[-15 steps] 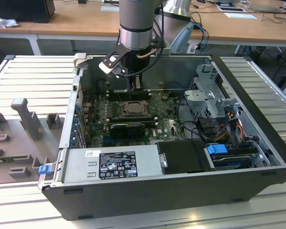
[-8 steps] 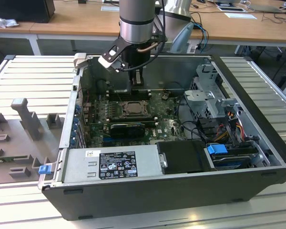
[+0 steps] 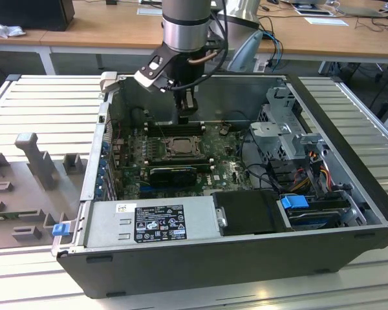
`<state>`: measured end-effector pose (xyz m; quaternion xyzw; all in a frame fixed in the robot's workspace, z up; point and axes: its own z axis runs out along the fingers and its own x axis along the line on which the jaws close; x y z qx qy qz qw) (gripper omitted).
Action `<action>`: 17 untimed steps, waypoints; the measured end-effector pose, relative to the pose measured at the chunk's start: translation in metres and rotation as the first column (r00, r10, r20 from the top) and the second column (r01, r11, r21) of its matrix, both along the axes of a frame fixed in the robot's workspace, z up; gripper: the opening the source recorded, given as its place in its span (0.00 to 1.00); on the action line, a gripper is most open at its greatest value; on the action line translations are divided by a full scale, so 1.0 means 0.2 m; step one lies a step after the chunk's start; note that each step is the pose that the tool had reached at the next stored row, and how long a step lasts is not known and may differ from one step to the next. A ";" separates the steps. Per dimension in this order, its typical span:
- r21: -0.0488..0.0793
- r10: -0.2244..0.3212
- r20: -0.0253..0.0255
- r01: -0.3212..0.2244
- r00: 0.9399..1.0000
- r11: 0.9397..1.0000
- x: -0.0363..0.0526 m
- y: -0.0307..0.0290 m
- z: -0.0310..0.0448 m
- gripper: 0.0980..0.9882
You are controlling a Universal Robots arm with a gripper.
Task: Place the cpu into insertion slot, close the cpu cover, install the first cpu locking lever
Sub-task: 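Install the first cpu locking lever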
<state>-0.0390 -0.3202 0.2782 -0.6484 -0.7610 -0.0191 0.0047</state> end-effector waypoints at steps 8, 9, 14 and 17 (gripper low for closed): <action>0.000 0.129 0.000 -0.129 0.992 0.992 0.000 0.000 0.000 0.01; 0.000 0.144 0.000 -0.144 0.990 0.990 0.000 0.000 0.000 0.01; 0.000 0.223 0.000 -0.223 0.975 0.975 0.000 0.000 0.000 0.01; 0.000 0.276 0.000 -0.276 0.961 0.961 0.000 0.000 0.000 0.01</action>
